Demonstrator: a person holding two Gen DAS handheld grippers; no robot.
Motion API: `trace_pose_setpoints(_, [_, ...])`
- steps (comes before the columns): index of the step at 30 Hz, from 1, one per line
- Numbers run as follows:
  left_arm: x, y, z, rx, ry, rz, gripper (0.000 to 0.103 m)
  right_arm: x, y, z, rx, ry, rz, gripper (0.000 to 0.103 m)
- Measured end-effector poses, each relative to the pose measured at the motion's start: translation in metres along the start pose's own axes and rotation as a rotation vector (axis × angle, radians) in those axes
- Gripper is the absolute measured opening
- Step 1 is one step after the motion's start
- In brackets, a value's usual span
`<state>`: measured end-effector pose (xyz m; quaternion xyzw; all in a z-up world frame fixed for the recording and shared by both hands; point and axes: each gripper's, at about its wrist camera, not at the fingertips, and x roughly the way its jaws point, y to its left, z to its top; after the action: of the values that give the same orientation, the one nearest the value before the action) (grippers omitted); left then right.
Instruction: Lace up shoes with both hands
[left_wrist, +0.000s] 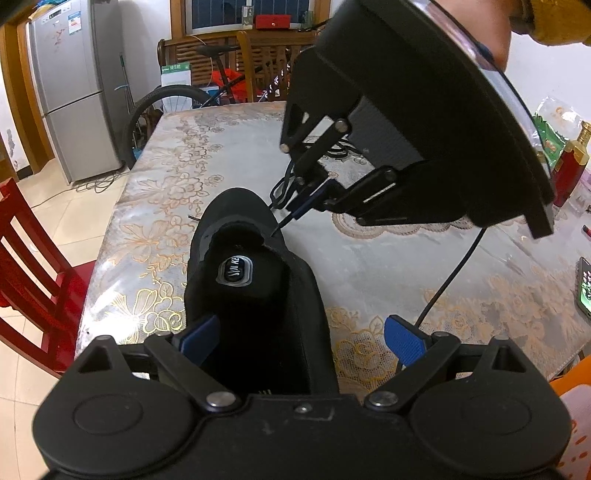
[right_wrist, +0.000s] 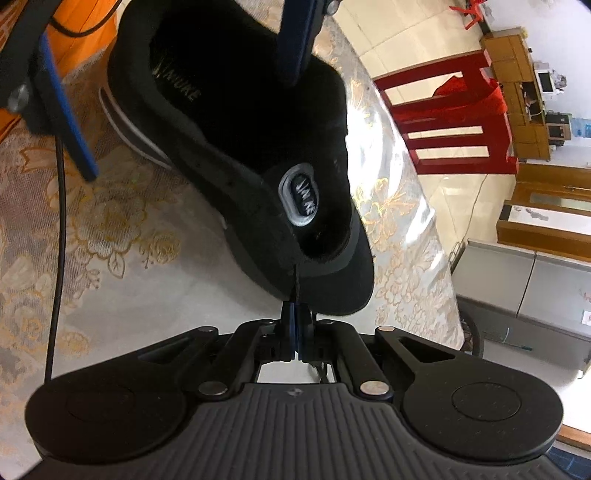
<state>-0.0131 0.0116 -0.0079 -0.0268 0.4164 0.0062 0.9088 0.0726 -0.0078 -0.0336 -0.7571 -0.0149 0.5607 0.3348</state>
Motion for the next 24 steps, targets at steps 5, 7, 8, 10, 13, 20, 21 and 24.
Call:
trace_pose_setpoints(5, [-0.001,0.000,0.000,-0.002,-0.002,0.004,0.095,0.002,0.005,0.003,0.006,-0.020,0.008,0.000])
trace_pose_setpoints(7, [-0.003,0.000,0.000,0.000,-0.008,0.009,0.095,0.007,-0.002,0.002,0.031,-0.038,0.014,0.001])
trace_pose_setpoints(8, [-0.004,0.000,0.000,0.000,-0.013,0.013,0.095,0.007,-0.005,0.003,0.054,-0.047,0.010,0.009])
trace_pose_setpoints(10, [-0.010,0.000,0.000,0.001,-0.029,0.018,0.095,0.005,-0.013,0.003,0.107,-0.063,-0.004,0.030])
trace_pose_setpoints(13, [-0.023,0.001,0.002,0.010,-0.064,0.032,0.095,-0.017,0.002,-0.008,0.210,-0.042,-0.052,0.033])
trace_pose_setpoints(20, [-0.053,0.022,0.002,-0.033,-0.099,0.141,0.097,-0.053,0.003,-0.014,0.881,-0.041,-0.036,0.033])
trace_pose_setpoints(21, [-0.054,0.026,0.001,-0.039,-0.088,0.159,0.097,-0.061,0.002,-0.019,1.029,-0.085,-0.017,0.033])
trace_pose_setpoints(24, [-0.048,0.042,-0.003,-0.020,-0.053,0.149,0.097,-0.074,0.016,-0.033,1.422,-0.197,0.149,0.036])
